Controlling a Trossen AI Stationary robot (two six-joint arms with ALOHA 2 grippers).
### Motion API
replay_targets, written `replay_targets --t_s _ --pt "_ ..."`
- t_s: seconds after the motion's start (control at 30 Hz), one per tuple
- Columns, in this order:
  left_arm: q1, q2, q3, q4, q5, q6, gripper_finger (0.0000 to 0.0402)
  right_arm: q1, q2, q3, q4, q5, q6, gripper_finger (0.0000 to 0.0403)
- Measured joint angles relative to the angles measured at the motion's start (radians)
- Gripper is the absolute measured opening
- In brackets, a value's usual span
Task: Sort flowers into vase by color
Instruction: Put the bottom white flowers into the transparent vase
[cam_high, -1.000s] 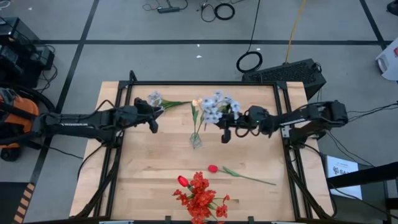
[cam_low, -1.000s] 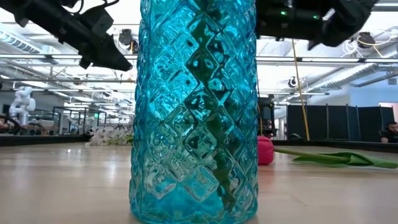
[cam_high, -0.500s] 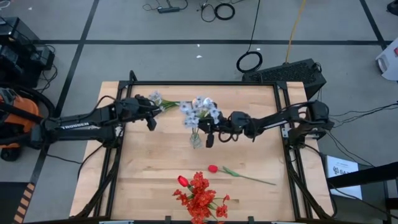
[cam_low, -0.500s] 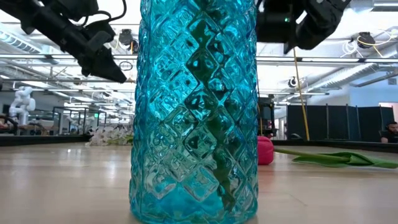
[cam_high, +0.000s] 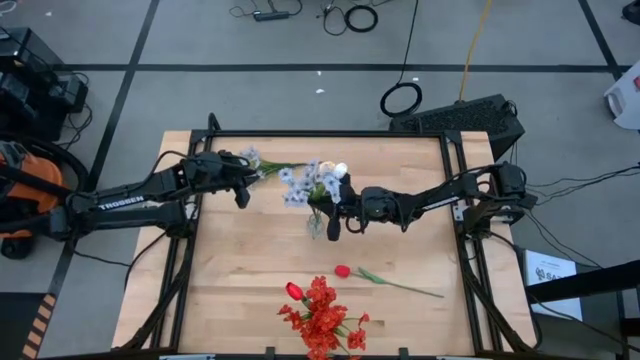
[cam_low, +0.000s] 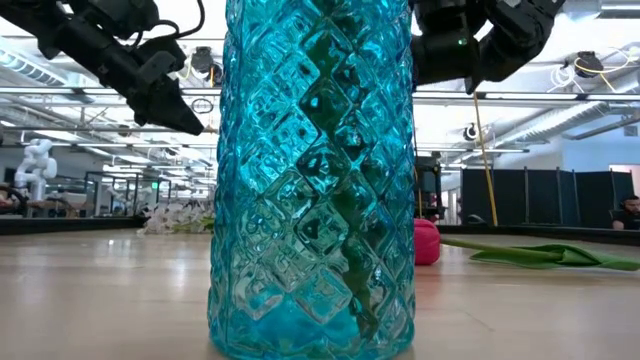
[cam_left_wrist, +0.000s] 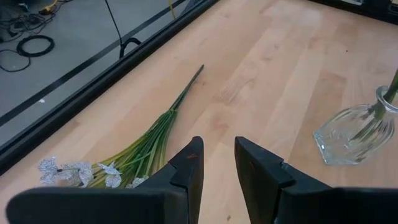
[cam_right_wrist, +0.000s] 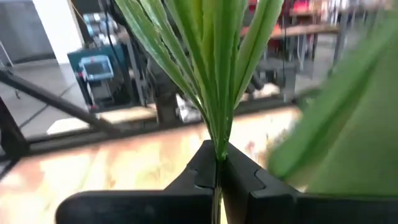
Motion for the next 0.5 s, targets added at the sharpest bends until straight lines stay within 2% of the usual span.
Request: replay_targets --t_s 0.3,0.5 --pt "0.0 0.0 0.0 0.006 -0.007 0.034 0.0097 -0.003 0.0 0.0 -0.028 0.002 0.034 0.0025" --pt "-0.001 0.0 0.0 0.008 -0.009 0.034 0.0097 -0.013 0.0 0.0 -0.047 0.0 0.107 0.0063"
